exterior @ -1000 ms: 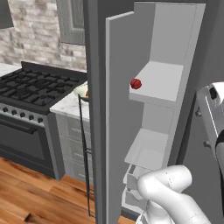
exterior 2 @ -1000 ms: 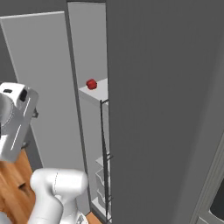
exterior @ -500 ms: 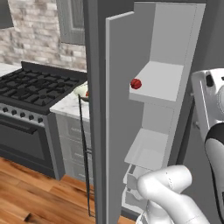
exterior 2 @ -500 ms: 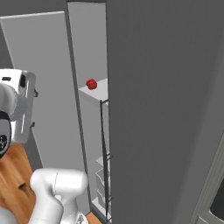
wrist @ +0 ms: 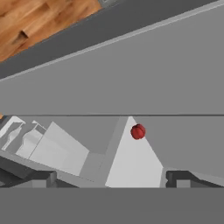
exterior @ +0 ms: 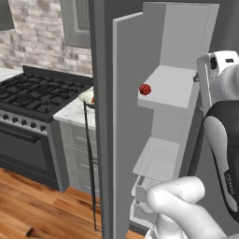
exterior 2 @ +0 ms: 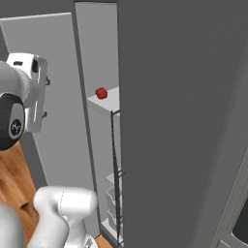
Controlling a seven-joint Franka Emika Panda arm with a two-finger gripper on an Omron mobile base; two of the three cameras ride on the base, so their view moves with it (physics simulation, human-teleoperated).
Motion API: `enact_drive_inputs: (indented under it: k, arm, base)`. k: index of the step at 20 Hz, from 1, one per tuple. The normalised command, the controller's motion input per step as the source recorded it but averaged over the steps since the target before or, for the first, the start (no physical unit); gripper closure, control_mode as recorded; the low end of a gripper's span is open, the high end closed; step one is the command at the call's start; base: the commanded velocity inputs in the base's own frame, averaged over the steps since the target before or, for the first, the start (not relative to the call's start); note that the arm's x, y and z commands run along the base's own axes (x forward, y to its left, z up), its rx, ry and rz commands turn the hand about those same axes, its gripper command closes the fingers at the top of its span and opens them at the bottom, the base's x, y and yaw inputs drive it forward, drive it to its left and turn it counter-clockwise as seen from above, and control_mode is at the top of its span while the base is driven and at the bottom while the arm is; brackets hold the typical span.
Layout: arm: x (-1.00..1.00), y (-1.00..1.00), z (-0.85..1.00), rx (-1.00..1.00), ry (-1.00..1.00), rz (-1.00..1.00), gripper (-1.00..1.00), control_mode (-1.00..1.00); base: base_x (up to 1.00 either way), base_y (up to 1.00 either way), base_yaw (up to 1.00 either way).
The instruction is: Take the sweet potato, bell pepper, and mango from the freezer and place them in the bowl on the counter.
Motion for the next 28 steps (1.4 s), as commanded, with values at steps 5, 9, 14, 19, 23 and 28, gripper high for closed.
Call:
enact_drive_inputs:
  k: [5, 9, 14, 19, 23, 28]
  arm:
    - [0.4, 0.08, 0.11, 0.0, 0.01, -0.12, -1.0, -1.0]
    - [0.46, 0.03, 0.0, 0.01, 0.0, -0.09, -1.0, -1.0]
    - [0.14, -0.14, -0.19, 0.19, 0.0, 0.03, -1.0, -1.0]
    - [0.34, -0.01, -0.09, 0.09, 0.04, 0.0, -1.0, -1.0]
    - [0.47, 0.0, -0.11, 0.0, 0.06, 0.0, -1.0, -1.0]
    - [0.36, 0.0, -0.25, 0.0, 0.07, 0.0, -1.0, -1.0]
  base:
    - [0.0, 0.0, 0.0]
    - [0.0, 0.0, 0.0]
    - [0.0, 0.0, 0.0]
    - [0.0, 0.0, 0.0]
    - [0.0, 0.0, 0.0]
    - [0.0, 0.0, 0.0]
